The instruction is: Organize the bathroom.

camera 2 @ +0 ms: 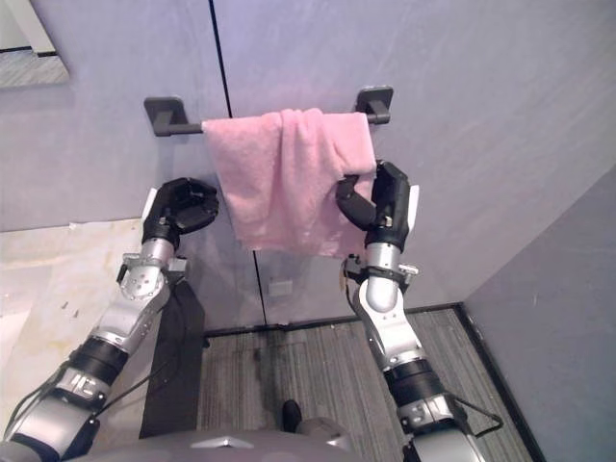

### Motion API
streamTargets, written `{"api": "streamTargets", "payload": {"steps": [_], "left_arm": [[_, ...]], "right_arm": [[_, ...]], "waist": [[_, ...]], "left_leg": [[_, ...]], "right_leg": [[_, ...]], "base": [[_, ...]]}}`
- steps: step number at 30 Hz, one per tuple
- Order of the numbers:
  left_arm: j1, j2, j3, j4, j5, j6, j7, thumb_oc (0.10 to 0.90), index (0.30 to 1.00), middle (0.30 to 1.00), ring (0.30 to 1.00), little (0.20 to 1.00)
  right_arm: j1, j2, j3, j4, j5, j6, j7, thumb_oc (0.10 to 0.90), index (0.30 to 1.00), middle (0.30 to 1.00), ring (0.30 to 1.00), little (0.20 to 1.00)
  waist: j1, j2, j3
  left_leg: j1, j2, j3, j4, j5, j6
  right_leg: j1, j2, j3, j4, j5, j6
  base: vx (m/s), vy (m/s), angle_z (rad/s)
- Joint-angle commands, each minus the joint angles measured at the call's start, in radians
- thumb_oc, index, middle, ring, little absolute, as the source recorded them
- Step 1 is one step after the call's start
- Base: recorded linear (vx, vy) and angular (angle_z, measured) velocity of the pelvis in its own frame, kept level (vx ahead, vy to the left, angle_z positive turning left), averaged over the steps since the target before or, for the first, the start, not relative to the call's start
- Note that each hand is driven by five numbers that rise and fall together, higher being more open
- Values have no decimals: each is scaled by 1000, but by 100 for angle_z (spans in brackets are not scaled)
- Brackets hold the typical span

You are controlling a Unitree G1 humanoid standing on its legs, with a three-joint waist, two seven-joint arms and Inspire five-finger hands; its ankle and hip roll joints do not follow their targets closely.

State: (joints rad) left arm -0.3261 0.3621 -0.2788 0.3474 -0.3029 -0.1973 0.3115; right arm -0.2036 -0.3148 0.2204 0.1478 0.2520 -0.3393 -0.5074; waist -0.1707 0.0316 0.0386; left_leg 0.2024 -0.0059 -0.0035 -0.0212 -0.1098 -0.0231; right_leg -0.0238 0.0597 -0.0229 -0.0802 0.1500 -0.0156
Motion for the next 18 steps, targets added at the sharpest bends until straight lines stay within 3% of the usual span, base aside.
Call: {"api": "streamTargets", "payload": {"steps": [1, 4, 11, 13, 18], "left_arm": [[-88, 34, 72, -31, 39, -159, 83, 400, 300, 300, 300, 300], [-54, 24, 102, -68, 50, -191, 131, 400, 300, 300, 300, 300], [-37, 12, 100, -123, 75, -187, 150, 400, 300, 300, 300, 300], [-37, 10, 95, -129, 77, -181, 144, 800, 900, 900, 900, 900], [-55, 30, 71, -120, 58, -161, 86, 800, 900, 900, 900, 900]], "right_arm": [[131, -39, -30, 16, 11, -40, -36, 400, 300, 300, 300, 300], [156, -32, -41, 16, 17, -39, -39, 400, 300, 300, 300, 300], [162, -26, -32, 21, 21, -42, -44, 400, 300, 300, 300, 300], [161, -26, -30, 17, 20, -37, -43, 400, 300, 300, 300, 300], [157, -32, -10, 19, 20, -29, -31, 400, 300, 300, 300, 300]], "waist": [[-22, 18, -19], [-18, 14, -17], [-13, 8, -11], [-14, 8, -10], [-19, 13, -12]], "left_leg": [[31, -17, 32, 93, 155, -21], [27, -16, 28, 96, 153, -21], [24, -15, 24, 100, 151, -20], [24, -14, 24, 100, 151, -20], [26, -15, 30, 97, 151, -20]], "right_leg": [[-22, 17, 41, 64, -94, 51], [-21, 15, 39, 66, -96, 49], [-21, 14, 36, 69, -98, 47], [-22, 15, 36, 69, -97, 47], [-22, 16, 41, 69, -97, 50]], "base": [[0, 0, 0], [0, -4, 2], [0, 0, 0], [0, 0, 0], [0, 0, 0]]}}
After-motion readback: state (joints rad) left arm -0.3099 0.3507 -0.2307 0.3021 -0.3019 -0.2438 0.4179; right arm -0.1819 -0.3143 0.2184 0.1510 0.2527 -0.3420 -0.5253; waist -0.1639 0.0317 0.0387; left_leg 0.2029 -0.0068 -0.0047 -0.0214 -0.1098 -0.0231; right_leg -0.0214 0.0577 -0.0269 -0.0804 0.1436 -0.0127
